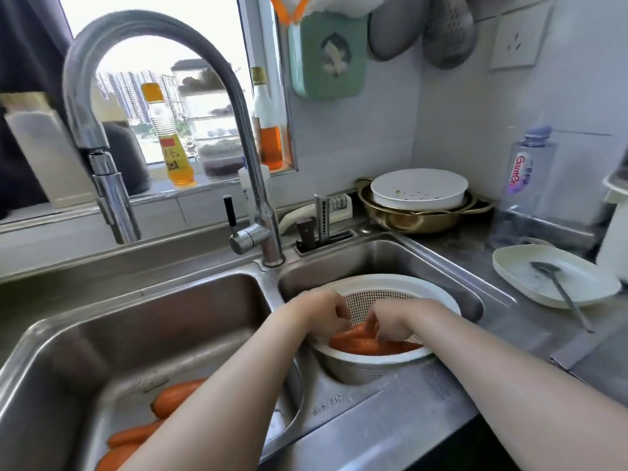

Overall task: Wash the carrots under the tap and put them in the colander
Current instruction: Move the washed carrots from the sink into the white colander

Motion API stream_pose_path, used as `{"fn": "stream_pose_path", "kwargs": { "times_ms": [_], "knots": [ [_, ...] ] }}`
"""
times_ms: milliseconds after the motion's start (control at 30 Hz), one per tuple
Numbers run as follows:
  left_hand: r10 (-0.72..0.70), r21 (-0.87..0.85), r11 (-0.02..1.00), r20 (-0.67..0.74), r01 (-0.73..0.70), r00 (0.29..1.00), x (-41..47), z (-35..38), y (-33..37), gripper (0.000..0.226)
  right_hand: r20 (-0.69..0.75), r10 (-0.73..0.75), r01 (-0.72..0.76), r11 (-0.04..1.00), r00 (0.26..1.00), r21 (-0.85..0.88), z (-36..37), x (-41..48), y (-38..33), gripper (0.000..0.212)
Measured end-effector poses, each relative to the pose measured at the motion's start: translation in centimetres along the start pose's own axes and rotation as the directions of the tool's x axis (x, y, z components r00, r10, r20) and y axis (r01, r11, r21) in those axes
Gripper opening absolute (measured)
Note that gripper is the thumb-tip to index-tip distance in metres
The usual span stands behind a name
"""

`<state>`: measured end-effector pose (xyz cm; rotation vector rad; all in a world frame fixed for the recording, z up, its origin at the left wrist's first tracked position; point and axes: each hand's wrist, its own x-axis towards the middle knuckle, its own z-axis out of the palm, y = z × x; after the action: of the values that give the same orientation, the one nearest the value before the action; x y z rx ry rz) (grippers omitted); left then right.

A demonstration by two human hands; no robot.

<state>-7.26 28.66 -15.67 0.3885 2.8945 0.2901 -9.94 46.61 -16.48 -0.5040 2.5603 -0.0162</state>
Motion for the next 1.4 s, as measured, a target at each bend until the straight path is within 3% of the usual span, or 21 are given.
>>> {"fn": "stream_pose_path", "kwargs": {
  "times_ms": [167, 267, 400, 567, 667, 767, 867, 967, 1200, 1400],
  "knots": [
    [0.005, -0.087, 0.996, -0.325, -0.035, 0.946, -1.5, -1.2, -2.5, 0.016, -0.196, -0.083, 0.11, 0.985, 0.977, 0.134, -2.8, -1.0, -2.7, 0.023],
    [-0.058, -0.144, 0.99, -0.412, -0.002, 0.909, -3.6, -2.1, -5.0, 0.012, -0.346, -0.122, 0.205, 0.955, 0.93, 0.213, -4.9, -1.8, -6.0, 0.019],
    [-0.177, -0.186, 0.976, -0.343, 0.118, 0.923, -7.7, -2.4, -9.5, 0.007, -0.399, -0.196, 0.31, 0.919, 0.896, 0.243, -5.8, -1.5, -12.3, 0.019],
    [-0.341, -0.251, 0.927, -0.258, 0.278, 0.904, -12.9, -1.5, -16.3, 0.006, -0.357, -0.316, 0.405, 0.889, 0.879, 0.213, -4.3, 0.2, -21.5, 0.019],
    [-0.456, -0.276, 0.867, -0.103, 0.414, 0.884, -15.5, -0.1, -20.3, 0.021, -0.209, -0.341, 0.378, 0.909, 0.916, 0.174, -2.3, 2.5, -26.2, 0.019],
    [-0.511, -0.306, 0.812, 0.04, 0.497, 0.859, -17.4, 1.8, -22.8, 0.045, -0.008, -0.319, 0.319, 0.948, 0.948, 0.007, 0.1, 4.4, -29.5, 0.041],
    [-0.495, -0.323, 0.778, 0.214, 0.54, 0.842, -18.0, 3.7, -24.0, 0.059, 0.117, -0.265, 0.28, 0.948, 0.957, -0.149, 2.5, 5.8, -30.8, 0.06],
    [-0.458, -0.244, 0.793, 0.365, 0.558, 0.81, -18.0, 4.2, -24.7, 0.059, 0.187, -0.221, 0.256, 0.948, 0.957, -0.191, 4.6, 6.8, -31.0, 0.069],
    [-0.448, -0.201, 0.827, 0.33, 0.526, 0.831, -17.2, 3.9, -24.1, 0.076, 0.156, -0.253, 0.279, 0.945, 0.955, -0.172, 5.7, 8.0, -30.8, 0.051],
    [-0.442, -0.244, 0.83, 0.262, 0.502, 0.858, -17.5, 3.4, -23.9, 0.073, 0.149, -0.32, 0.336, 0.937, 0.936, -0.093, 4.6, 7.0, -30.2, 0.044]
  ]
}}
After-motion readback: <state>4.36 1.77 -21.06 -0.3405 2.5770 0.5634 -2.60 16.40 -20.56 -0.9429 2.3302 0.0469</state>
